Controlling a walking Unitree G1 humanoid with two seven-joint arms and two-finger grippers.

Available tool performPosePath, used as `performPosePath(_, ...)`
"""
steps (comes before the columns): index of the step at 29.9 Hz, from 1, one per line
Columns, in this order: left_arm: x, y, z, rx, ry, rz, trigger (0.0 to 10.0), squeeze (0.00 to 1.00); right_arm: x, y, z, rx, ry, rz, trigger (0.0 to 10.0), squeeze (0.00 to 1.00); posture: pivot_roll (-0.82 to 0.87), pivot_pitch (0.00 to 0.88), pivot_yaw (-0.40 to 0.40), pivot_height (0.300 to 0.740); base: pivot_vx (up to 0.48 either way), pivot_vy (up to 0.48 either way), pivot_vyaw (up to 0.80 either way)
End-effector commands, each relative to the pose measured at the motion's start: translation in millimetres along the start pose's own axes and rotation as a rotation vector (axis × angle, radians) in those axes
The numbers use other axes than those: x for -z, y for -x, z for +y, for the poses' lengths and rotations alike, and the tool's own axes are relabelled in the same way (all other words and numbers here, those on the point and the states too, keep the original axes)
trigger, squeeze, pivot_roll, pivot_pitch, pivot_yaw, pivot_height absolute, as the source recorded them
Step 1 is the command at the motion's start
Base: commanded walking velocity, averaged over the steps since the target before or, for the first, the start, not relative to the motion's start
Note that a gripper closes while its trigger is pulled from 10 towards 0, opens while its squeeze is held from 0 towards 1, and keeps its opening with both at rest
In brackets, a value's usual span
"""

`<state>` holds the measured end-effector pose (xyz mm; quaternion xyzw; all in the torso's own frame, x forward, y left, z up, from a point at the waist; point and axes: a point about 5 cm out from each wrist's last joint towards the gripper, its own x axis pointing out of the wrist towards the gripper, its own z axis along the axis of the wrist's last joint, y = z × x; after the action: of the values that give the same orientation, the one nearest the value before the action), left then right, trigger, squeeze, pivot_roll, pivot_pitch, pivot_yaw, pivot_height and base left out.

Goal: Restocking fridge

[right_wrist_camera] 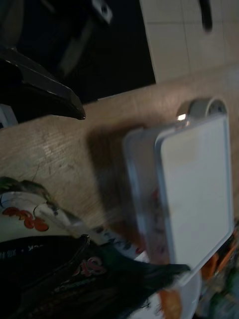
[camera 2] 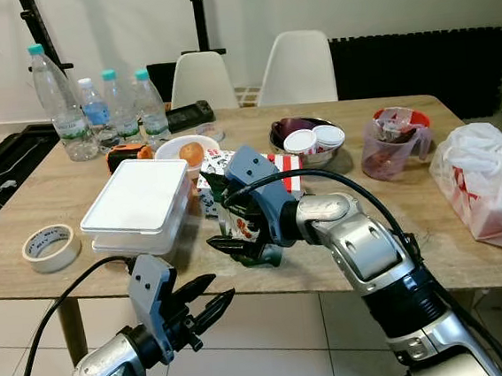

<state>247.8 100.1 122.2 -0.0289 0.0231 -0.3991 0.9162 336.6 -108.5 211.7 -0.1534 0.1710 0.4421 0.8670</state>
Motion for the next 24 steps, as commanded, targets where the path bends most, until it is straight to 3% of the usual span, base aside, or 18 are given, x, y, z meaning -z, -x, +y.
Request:
performPosePath(1, 1, 2.1, 0.8, 0.005, -0.013, 0.019, 10.0, 0.00, -2, 1.1, -5.6, 0.032, -0.012, -0.012, 10.0, 0.00, -0.06, 0.033, 0.015, 0.740, 0.000, 0.000, 0.00)
performPosePath(13, 1, 2.7, -0.2, 0.011, -0.013, 0.021, 10.0, 0.00, -19, 4.0, -12.8, 0.077, -0.033, -0.077, 10.0, 0.00, -0.06, 0.034, 0.014, 0.740, 0.000, 0.000, 0.00)
performPosePath(15, 1, 3.0, -0.3, 0.013, -0.014, 0.021, 10.0, 0.00, -35, 14.5, -11.9, 0.050, -0.012, -0.134, 10.0, 0.00, -0.06, 0.039, 0.012, 0.740, 0.000, 0.000, 0.00)
performPosePath(17, 1, 3.0, -0.3, 0.013, -0.014, 0.021, 10.0, 0.00, -35, 14.5, -11.9, 0.050, -0.012, -0.134, 10.0, 0.00, -0.06, 0.039, 0.012, 0.740, 0.000, 0.000, 0.00)
performPosePath(19, 1, 3.6, -0.6, 0.015, -0.014, 0.025, 10.0, 0.00, -56, 29.9, -10.4, 0.017, 0.009, -0.200, 10.0, 0.00, -0.06, 0.041, 0.013, 0.740, 0.000, 0.000, 0.00)
performPosePath(24, 2, 3.6, -2.5, 0.025, -0.014, 0.029, 10.0, 0.00, -61, 39.4, -10.4, 0.013, 0.075, -0.187, 10.0, 0.00, -0.06, 0.042, 0.018, 0.740, 0.000, 0.000, 0.00)
